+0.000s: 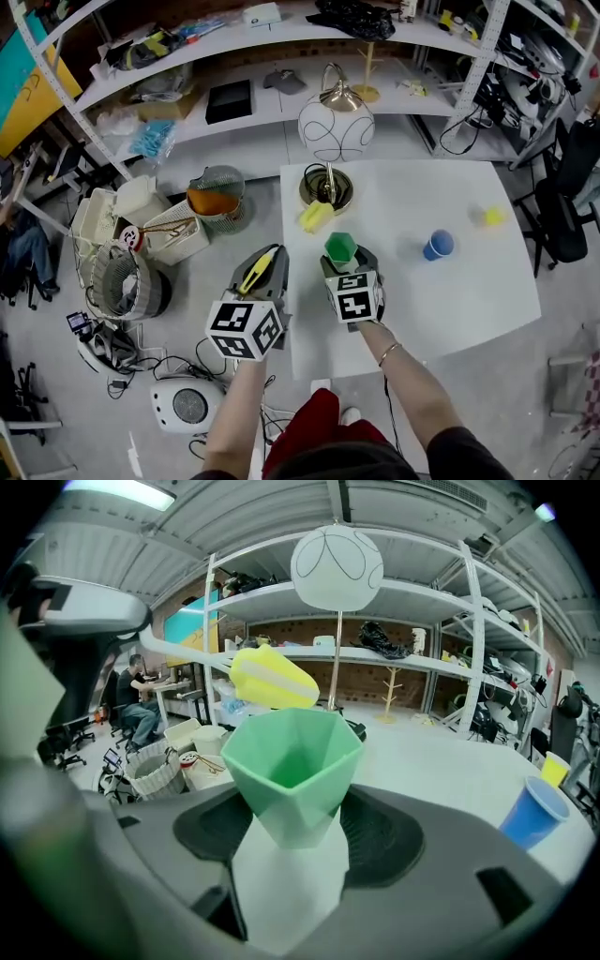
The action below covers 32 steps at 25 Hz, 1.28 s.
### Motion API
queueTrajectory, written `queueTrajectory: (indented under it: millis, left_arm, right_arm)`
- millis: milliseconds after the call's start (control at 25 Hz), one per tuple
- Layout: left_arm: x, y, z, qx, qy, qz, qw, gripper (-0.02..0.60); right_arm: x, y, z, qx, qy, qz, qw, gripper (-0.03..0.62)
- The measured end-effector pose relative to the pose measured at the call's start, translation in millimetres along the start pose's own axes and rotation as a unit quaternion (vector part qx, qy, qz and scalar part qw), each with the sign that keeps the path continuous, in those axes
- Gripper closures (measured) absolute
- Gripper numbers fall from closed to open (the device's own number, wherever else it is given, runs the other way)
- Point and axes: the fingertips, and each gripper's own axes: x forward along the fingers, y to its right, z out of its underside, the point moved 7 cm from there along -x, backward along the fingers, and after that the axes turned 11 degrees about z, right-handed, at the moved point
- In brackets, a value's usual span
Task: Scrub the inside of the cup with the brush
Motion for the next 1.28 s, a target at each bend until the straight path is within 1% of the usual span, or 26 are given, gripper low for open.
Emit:
queueTrajectory:
  millis: [480,720,1080,1280]
  left_arm:
    - [12.3,-8.6,1.2,-0.008,-0.005,0.005,0.9999,0.535]
    - [17.8,-9.0,4.4,-0.007,-0.014,0.013,0.9998,0.535]
    - [19.0,-8.9,4.2,-0.009,-0.01,0.019,0.9997,0.535]
    - [20.3,-9.0,3.7,-0.007,-0.007,0.018,0.9998,0.535]
  right_arm:
    - [19.2,1.2,-0.4,0.0,-0.022,-0.001,1.0,0.29]
    - [25.0,1.6,2.2,0.001,-0.026,0.003,1.0,0.29]
    - [26.9,3.3,3.2,0.015,-0.028,0.007,0.999,0.29]
    - [29.0,2.7,3.8,0.023,-0.024,-0.005,0.999,0.29]
